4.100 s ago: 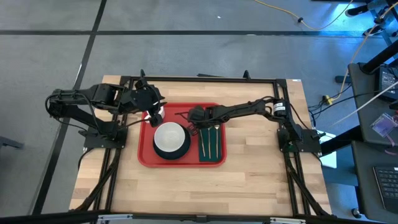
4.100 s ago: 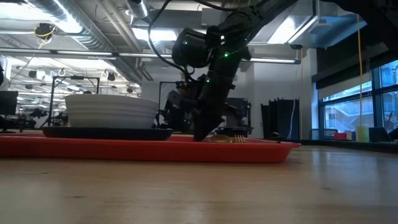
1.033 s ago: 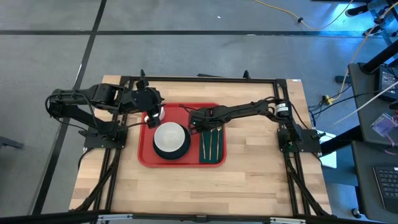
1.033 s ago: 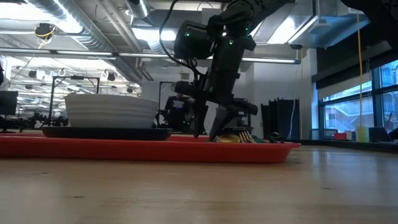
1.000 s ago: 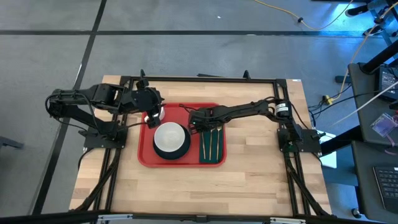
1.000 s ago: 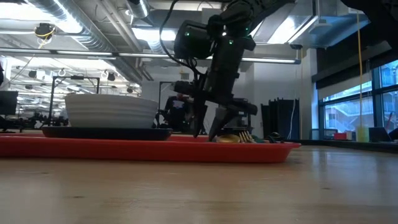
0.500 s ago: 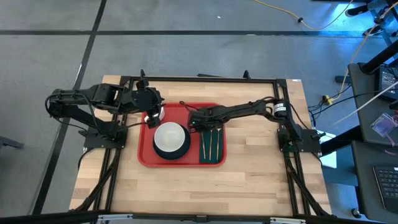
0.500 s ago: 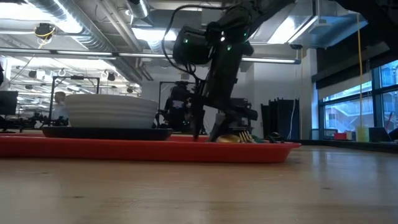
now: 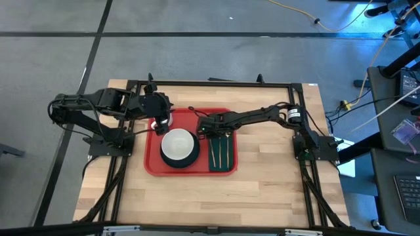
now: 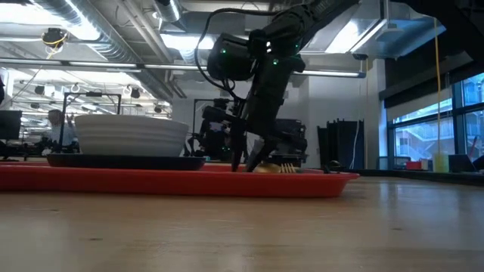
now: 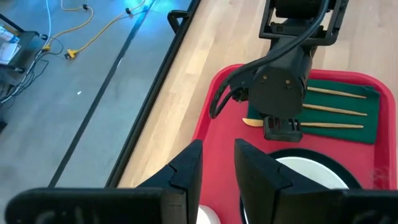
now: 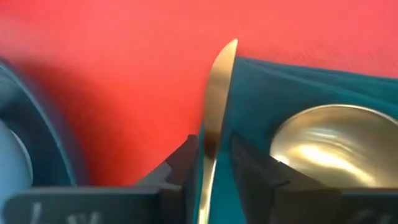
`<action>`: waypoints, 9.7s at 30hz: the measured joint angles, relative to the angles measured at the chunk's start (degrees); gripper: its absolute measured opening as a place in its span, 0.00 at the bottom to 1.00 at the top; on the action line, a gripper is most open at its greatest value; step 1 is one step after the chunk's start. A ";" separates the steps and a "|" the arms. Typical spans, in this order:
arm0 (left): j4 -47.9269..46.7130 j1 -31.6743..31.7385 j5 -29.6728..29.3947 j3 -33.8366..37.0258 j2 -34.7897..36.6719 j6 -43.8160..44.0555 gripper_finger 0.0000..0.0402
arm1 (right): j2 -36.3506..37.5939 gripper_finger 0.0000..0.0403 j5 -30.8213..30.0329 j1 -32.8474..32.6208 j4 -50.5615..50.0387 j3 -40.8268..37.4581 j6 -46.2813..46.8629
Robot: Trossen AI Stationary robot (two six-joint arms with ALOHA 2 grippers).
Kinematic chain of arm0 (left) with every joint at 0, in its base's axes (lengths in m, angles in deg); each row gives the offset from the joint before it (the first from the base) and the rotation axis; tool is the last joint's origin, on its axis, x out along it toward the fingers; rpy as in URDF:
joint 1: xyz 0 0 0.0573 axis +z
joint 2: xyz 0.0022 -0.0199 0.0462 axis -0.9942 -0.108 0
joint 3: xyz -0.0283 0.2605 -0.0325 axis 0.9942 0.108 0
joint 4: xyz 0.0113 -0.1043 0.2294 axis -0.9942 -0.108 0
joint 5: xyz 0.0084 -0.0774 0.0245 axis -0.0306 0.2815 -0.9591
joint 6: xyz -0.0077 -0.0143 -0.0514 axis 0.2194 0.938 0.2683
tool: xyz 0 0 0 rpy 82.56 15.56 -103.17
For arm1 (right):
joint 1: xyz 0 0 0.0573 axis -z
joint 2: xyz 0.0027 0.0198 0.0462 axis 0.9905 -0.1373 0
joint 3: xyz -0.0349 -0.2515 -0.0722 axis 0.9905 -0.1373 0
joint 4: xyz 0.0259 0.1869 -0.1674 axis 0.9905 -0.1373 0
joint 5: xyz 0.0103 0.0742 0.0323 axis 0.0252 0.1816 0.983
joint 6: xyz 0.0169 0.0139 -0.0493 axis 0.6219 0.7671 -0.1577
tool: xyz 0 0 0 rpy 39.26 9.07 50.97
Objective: Set up tray
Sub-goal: Put the gold knife to the left of the gold spoon on the green napkin on the red tray
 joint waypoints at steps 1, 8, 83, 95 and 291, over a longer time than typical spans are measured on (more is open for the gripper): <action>0.00 0.00 0.00 0.00 0.00 0.00 0.21 | 0.00 0.21 0.01 0.00 0.00 -0.01 -0.01; 0.00 0.00 -0.02 0.00 -0.02 -0.02 0.21 | -0.02 0.10 0.03 0.00 0.11 -0.05 -1.29; -0.04 0.00 -0.01 0.00 0.00 -0.95 0.21 | 0.75 0.20 -7.77 -1.18 0.47 4.90 4.48; -1.25 0.00 0.13 0.00 0.00 -1.99 0.21 | 2.25 0.20 0.80 -7.05 -33.27 16.07 -36.78; -1.18 -0.02 3.04 2.82 -0.02 -1.49 0.21 | -4.63 0.40 -3.92 -12.31 -5.07 12.27 -48.31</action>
